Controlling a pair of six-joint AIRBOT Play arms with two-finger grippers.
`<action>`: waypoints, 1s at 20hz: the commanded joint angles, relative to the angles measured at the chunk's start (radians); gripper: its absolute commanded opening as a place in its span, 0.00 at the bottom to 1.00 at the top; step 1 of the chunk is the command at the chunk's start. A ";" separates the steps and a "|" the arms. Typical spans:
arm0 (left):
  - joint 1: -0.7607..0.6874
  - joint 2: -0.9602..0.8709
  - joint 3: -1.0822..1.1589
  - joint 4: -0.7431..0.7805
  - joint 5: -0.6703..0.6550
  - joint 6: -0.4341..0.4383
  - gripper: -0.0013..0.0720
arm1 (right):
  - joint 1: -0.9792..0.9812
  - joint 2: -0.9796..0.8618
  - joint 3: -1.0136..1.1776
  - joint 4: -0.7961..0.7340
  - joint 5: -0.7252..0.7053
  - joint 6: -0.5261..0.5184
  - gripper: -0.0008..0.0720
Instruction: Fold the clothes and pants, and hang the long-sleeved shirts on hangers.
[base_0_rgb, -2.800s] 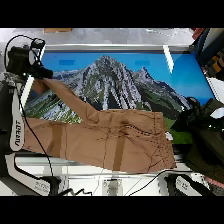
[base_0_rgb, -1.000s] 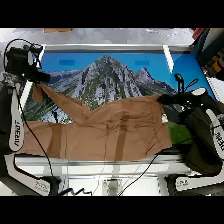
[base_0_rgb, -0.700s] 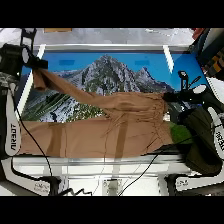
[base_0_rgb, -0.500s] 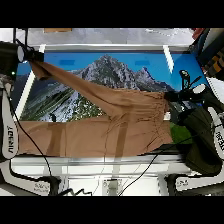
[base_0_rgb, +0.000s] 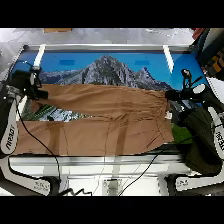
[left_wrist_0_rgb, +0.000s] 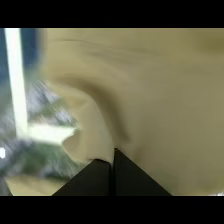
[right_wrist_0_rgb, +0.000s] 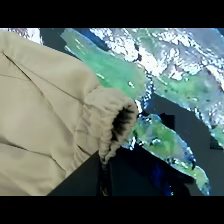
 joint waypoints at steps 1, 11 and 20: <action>0.011 -0.003 -0.075 -0.002 -0.016 -0.003 0.03 | 0.001 0.000 0.001 -0.001 -0.006 0.002 0.05; 0.140 0.010 -0.075 0.035 -0.034 -0.120 0.83 | 0.001 0.000 0.001 -0.001 0.011 0.002 0.05; 0.515 0.023 -0.075 -0.766 0.081 -0.145 0.79 | 0.001 0.000 0.001 0.000 0.021 0.003 0.05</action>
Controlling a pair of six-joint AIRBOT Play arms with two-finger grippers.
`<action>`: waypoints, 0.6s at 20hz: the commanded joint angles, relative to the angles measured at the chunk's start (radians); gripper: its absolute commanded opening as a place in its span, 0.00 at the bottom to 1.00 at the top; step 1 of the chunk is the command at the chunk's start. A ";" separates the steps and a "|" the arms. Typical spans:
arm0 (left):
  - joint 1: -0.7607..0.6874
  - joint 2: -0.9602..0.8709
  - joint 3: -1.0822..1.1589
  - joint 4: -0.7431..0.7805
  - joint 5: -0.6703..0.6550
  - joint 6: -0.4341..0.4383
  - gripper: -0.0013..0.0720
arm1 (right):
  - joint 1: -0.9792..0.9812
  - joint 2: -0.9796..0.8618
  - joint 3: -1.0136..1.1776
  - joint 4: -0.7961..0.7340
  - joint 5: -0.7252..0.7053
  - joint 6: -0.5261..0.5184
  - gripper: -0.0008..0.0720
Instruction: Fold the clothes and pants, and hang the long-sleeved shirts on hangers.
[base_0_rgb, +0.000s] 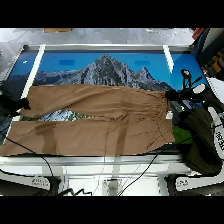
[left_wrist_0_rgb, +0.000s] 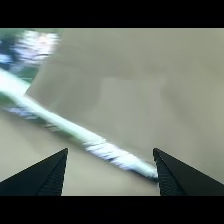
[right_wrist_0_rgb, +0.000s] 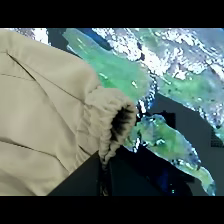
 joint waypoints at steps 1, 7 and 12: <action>0.113 0.001 -0.001 -0.302 0.039 -0.016 0.77 | 0.001 0.000 0.001 0.002 0.006 0.001 0.05; 0.119 -0.014 -0.006 -0.253 0.088 -0.087 0.77 | 0.001 0.000 0.001 0.008 0.023 0.001 0.05; 0.150 -0.023 -0.006 -0.122 0.087 -0.101 0.77 | 0.001 0.000 0.001 0.007 0.026 0.000 0.05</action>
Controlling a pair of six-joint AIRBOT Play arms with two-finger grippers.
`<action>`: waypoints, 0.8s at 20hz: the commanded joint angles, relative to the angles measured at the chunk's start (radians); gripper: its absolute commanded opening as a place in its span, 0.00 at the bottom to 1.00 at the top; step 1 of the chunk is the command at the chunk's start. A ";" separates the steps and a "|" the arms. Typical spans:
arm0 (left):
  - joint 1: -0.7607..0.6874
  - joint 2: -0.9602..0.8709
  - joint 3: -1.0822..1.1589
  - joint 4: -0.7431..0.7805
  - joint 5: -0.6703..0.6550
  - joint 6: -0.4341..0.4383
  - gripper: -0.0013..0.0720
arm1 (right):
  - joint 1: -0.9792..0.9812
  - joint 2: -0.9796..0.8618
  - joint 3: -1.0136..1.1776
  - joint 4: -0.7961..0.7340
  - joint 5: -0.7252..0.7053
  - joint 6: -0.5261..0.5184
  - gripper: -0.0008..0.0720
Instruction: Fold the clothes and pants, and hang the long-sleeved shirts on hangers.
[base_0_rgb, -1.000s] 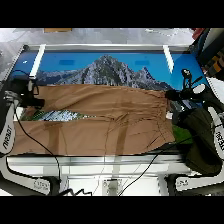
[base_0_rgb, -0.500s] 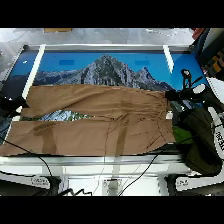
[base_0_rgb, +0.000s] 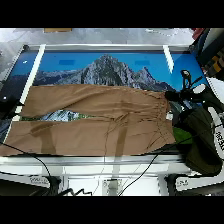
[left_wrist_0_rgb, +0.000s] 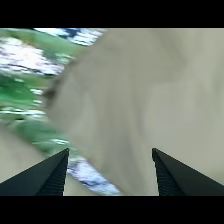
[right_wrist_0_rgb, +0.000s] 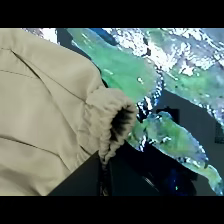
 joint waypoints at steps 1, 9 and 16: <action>0.025 -0.014 0.000 0.049 0.007 -0.013 0.77 | 0.001 0.000 0.001 0.001 0.004 0.000 0.05; 0.029 -0.101 0.000 0.031 0.145 -0.032 0.60 | 0.001 0.000 0.001 0.002 0.008 0.000 0.05; 0.005 -0.142 0.009 0.022 0.266 -0.031 0.04 | 0.001 0.000 0.001 0.002 -0.013 0.018 0.05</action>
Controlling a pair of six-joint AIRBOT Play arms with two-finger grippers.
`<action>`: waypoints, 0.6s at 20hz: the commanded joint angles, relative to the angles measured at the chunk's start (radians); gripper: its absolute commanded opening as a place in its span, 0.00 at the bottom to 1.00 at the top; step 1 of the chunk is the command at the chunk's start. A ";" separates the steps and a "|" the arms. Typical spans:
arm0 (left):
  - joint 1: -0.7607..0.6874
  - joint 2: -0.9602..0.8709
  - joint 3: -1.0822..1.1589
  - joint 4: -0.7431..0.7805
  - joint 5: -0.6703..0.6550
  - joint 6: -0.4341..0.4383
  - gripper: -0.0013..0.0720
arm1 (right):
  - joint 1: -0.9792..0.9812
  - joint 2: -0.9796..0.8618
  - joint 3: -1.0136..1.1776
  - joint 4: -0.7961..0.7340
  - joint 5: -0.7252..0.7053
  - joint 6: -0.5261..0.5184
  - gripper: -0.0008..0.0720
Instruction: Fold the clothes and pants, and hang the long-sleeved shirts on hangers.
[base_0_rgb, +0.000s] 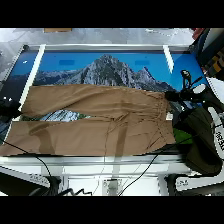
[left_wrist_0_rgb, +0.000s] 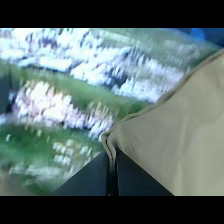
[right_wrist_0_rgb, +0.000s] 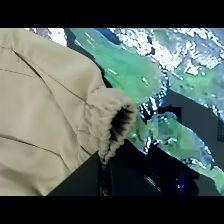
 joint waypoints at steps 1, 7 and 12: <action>-0.009 -0.003 0.019 -0.015 0.106 0.000 0.04 | 0.001 0.000 0.001 0.000 -0.042 0.009 0.05; -0.006 0.009 0.163 -0.002 0.118 0.004 0.04 | 0.001 -0.001 0.001 -0.003 -0.190 0.040 0.05; -0.006 0.021 0.165 0.089 0.082 0.003 0.04 | 0.004 -0.013 0.001 -0.004 -0.237 0.040 0.05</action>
